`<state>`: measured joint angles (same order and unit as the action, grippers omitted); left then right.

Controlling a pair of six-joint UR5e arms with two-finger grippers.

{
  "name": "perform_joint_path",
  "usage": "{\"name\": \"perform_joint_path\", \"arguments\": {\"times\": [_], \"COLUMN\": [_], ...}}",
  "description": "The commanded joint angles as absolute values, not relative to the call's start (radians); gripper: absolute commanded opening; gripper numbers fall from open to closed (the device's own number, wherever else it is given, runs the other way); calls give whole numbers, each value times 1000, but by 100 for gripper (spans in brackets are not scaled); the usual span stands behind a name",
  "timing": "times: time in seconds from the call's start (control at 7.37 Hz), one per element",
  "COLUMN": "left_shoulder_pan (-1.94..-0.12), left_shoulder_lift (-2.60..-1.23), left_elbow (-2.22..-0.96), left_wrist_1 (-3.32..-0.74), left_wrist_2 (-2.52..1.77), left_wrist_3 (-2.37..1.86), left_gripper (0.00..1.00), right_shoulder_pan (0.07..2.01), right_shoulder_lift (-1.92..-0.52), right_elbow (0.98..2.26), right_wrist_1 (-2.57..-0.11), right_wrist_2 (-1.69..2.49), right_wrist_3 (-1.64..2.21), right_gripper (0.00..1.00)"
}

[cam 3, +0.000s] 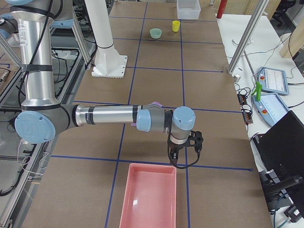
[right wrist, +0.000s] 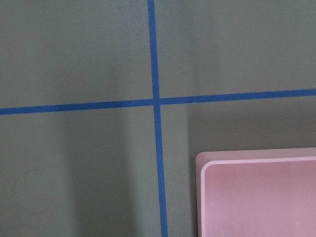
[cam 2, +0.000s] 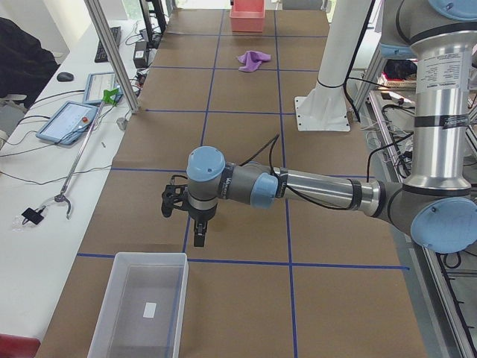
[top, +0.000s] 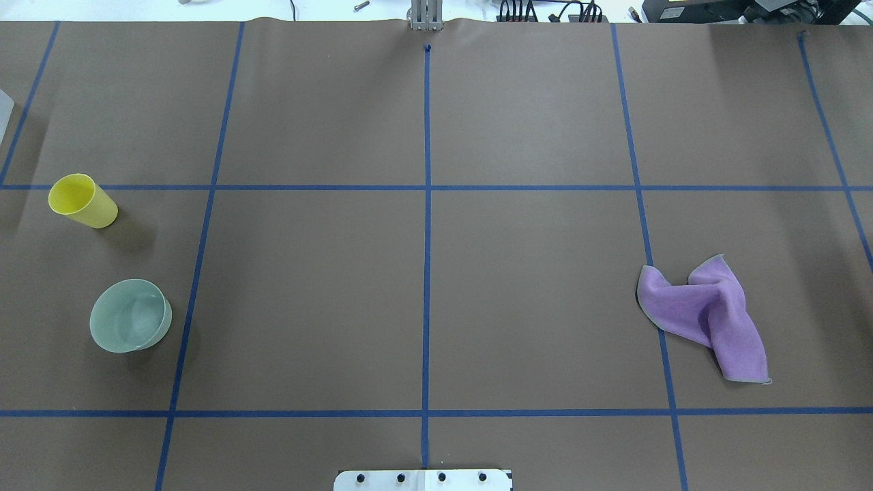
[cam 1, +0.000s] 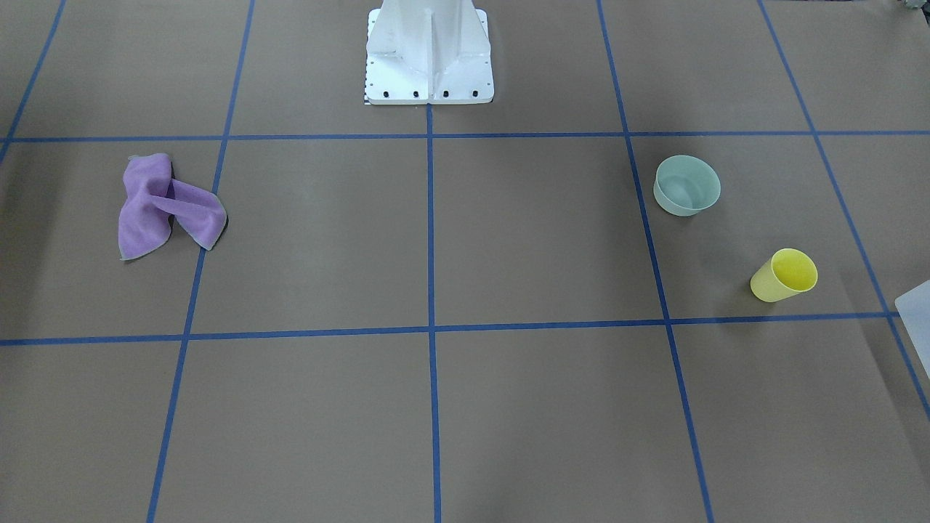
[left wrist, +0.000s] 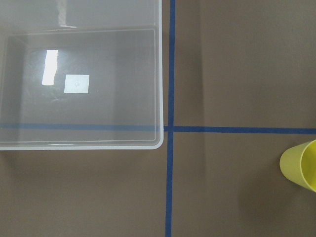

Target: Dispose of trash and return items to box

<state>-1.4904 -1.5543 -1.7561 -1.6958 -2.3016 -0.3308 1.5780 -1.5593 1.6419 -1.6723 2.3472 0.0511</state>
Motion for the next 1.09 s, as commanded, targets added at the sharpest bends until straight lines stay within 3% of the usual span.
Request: {"name": "perform_joint_path", "arguments": {"times": [0.0, 0.27, 0.41, 0.68, 0.95], "left_shoulder_pan": [-1373, -1263, -1261, -1156, -1018], "left_shoulder_lift": [-1595, -1626, -1637, -1626, -1518], "left_elbow": [-1682, -1466, -1457, -1575, -1710], "left_wrist_1": [-1852, -2233, -2273, -2269, -2269], "left_wrist_2": [-2299, -2292, -2301, -2303, -2284], "left_wrist_3": [-542, -821, -884, -1010, -1083], "left_gripper": [98, 98, 98, 98, 98], "right_shoulder_pan": [1578, 1578, 1578, 1578, 1578], "right_shoulder_lift": [-1572, -1565, -1566, -1566, -1568], "right_elbow": [1666, 1675, 1675, 1675, 1674], "right_wrist_1": [-1669, -1669, -1669, -1669, -1669], "right_wrist_2": [2362, 2356, 2355, 2356, 2356], "right_wrist_3": [55, 55, 54, 55, 55], "right_gripper": [100, 100, 100, 100, 100]}}
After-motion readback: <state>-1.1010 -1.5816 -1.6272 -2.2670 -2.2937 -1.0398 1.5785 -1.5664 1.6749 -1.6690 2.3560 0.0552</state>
